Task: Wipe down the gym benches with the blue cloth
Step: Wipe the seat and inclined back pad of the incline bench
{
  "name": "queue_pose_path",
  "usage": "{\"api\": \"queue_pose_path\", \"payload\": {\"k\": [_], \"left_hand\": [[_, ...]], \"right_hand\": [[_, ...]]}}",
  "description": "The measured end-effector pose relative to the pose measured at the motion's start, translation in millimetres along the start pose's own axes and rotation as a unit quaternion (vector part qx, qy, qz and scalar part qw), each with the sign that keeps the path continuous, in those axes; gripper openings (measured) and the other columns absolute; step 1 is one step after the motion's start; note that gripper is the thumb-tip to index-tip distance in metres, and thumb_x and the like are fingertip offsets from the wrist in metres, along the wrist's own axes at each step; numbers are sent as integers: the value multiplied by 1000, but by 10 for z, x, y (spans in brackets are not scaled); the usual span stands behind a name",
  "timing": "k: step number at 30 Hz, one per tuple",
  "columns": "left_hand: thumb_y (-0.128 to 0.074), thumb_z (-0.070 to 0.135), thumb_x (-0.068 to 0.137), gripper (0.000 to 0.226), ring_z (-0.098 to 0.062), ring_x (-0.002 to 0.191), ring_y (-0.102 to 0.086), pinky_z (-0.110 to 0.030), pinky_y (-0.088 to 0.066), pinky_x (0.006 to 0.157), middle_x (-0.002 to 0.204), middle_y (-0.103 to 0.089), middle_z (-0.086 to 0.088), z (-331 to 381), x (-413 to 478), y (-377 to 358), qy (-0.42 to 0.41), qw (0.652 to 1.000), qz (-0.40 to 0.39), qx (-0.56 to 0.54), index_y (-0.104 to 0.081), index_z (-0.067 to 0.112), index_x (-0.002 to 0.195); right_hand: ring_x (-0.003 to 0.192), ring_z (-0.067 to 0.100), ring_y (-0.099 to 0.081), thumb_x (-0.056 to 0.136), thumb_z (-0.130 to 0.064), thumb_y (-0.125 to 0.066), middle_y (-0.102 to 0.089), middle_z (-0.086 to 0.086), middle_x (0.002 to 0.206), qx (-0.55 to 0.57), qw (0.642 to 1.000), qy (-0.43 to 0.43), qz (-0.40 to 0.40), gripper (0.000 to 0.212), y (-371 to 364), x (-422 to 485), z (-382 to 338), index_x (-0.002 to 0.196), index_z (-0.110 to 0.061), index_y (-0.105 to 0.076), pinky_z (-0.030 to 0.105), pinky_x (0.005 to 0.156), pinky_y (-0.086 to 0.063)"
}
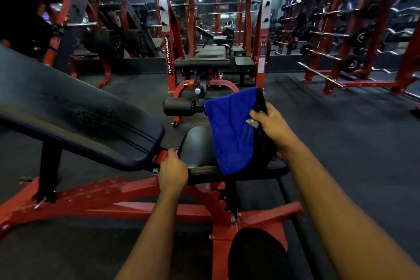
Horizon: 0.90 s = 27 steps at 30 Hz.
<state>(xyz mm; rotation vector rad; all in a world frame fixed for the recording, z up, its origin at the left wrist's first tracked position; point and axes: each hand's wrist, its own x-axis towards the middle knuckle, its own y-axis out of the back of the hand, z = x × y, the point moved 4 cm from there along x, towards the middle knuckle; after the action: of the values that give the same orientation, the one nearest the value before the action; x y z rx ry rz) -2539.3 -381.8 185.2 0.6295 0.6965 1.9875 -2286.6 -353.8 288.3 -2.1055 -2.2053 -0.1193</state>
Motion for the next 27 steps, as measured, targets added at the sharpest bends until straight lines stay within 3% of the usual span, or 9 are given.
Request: {"api": "queue_pose_path", "payload": {"k": [3, 6, 8, 10, 12, 14, 19, 23, 27], "left_hand": [[-35, 6, 97, 42, -42, 110, -56, -46, -47, 86, 126, -58, -25, -28, -21, 6, 3, 1000, -9, -11, -47, 10, 137], [-40, 4, 92, 44, -41, 112, -54, -40, -40, 81, 128, -56, -23, 26, 24, 15, 20, 1000, -24, 4, -49, 10, 135], [-42, 6, 91, 42, -41, 114, -53, -40, -38, 81, 130, -56, -23, 78, 75, 29, 41, 999, -25, 13, -50, 9, 132], [-41, 9, 93, 39, -42, 117, -53, -42, -40, 87, 131, -55, -24, 126, 107, 26, 64, 998, -24, 6, -49, 8, 131], [-37, 15, 98, 34, -43, 117, -52, -42, -38, 85, 129, -54, -26, 160, 105, 0, 76, 997, -17, 1, -46, 5, 129], [-34, 21, 102, 33, -44, 118, -52, -43, -37, 84, 129, -54, -28, 146, 116, -49, 84, 996, -13, -14, -43, 4, 129], [-28, 23, 105, 35, -44, 121, -47, -46, -35, 93, 131, -51, -28, 52, 157, -148, 108, 992, -23, -57, -48, 2, 124], [-28, 25, 105, 36, -45, 118, -47, -42, -32, 85, 128, -52, -30, 38, 154, -158, 99, 993, -11, -66, -52, 1, 119], [-28, 25, 106, 37, -44, 118, -48, -40, -30, 82, 127, -54, -29, 14, 169, -173, 89, 993, -3, -81, -53, 2, 118]], "right_hand": [[81, 16, -62, 90, -17, -68, -67, 14, 109, -290, 951, -105, 21, 19, 248, 197, 210, 107, -11, -60, 27, 64, -50], [98, 25, -60, 86, -26, -70, -61, 12, 115, -467, 874, -98, 93, 37, 379, 264, 162, 117, -14, -54, 41, 86, -53], [105, 26, -59, 89, -33, -65, -60, 8, 119, -473, 877, -24, 78, 38, 198, 250, 96, 123, -20, -52, 48, 95, -50], [121, 26, -52, 95, -48, -53, -56, 5, 130, -487, 873, 9, -33, 39, -143, 211, 207, 128, -27, -52, 57, 108, -37], [147, 32, -20, 93, -71, -32, -27, 2, 160, -549, 826, -24, -123, 64, -419, 132, 477, 147, -37, -36, 70, 111, -11], [152, 30, 7, 84, -85, -16, 3, -6, 165, -607, 786, -21, -117, 82, -479, 63, 699, 155, -44, -12, 75, 108, 3], [152, 24, 0, 96, -67, -22, -4, -5, 166, -624, 777, 37, -73, 64, -216, 193, 815, 155, -41, -16, 66, 116, -8], [152, 26, -2, 101, -54, -27, -5, -3, 166, -602, 793, -35, -83, 57, -123, 669, 785, 155, -39, -17, 64, 117, -8], [151, 22, -14, 101, -48, -30, -16, -2, 164, -621, 783, 23, -22, 55, -26, 350, 826, 154, -35, -25, 54, 118, -18]]}}
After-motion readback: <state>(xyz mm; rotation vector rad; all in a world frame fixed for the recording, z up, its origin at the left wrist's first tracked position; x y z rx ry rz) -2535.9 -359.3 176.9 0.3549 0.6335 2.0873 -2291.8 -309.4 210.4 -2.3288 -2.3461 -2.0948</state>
